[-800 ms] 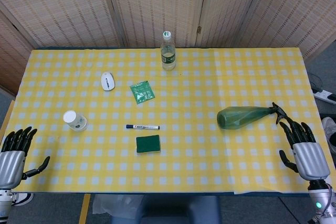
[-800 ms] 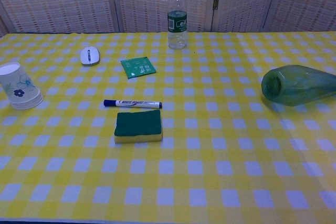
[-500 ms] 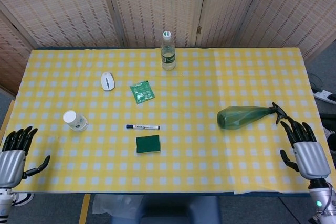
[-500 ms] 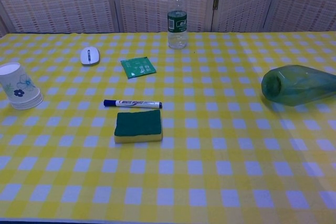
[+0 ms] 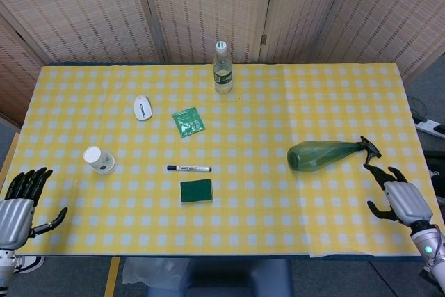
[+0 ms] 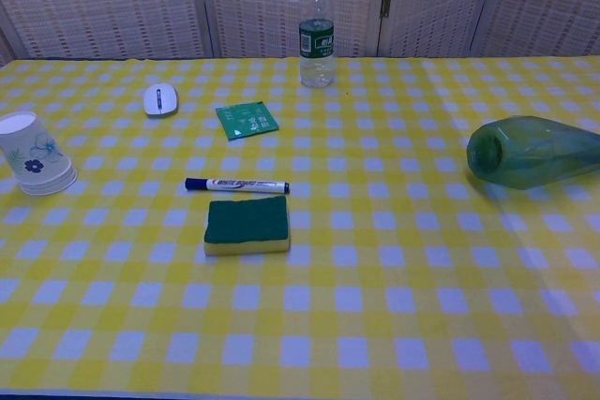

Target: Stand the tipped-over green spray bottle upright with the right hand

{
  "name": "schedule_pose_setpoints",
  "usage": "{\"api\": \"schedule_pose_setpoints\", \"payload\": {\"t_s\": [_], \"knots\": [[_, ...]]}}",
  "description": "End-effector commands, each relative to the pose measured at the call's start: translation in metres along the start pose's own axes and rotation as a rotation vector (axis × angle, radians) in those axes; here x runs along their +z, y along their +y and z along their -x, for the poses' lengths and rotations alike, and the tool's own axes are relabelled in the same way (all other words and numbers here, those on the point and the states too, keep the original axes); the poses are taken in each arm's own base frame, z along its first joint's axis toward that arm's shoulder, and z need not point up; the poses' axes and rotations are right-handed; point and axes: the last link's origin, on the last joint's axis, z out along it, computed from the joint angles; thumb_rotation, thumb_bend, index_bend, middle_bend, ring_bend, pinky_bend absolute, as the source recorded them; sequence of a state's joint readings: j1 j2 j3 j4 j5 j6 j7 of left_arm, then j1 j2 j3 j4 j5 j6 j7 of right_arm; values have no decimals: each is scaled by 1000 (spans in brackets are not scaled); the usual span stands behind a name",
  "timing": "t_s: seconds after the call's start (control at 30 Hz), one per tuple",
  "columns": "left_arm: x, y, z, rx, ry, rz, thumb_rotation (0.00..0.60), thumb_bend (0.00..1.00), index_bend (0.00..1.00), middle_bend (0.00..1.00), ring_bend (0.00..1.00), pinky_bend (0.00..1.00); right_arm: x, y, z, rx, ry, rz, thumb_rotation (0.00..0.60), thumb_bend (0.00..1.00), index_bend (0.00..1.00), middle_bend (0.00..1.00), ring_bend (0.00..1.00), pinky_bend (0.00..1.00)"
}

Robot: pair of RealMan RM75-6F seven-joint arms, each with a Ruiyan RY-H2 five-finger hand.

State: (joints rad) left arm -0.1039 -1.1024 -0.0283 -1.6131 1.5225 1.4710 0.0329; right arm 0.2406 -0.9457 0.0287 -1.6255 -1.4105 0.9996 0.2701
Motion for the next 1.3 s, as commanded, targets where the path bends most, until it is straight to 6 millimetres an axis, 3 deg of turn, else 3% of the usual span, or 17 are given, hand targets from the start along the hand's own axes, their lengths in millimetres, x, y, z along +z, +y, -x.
{"api": "schedule_pose_setpoints", "payload": {"t_s": [0.03,0.2,0.4,0.73,1.07,1.3], "knots": [[0,-1,0,-2,-4,-3,170,337,0,117,52,0,16,22,-22,142,-102,57,600,450,0,209,252,36],[1,-1,1,-4,-6,-2,169,337,0,119,54,0,25,31,-26,112,-155,86,600,450,0,212,252,36],[2,-1,2,-10,-12,2,169,337,0,128,54,0,46,24,-27,56,-198,103,600,450,0,215,252,36],[6,-5,2,-30,-17,-5,172,337,0,129,55,0,77,21,-14,85,-266,149,600,449,0,217,254,36],[10,-10,5,-43,-39,-15,170,337,0,132,59,0,106,4,-14,83,-281,125,600,450,0,225,254,36],[11,-11,6,-60,-52,-20,171,337,0,132,61,0,144,-10,-24,2,-245,114,600,450,0,230,255,36]]}}
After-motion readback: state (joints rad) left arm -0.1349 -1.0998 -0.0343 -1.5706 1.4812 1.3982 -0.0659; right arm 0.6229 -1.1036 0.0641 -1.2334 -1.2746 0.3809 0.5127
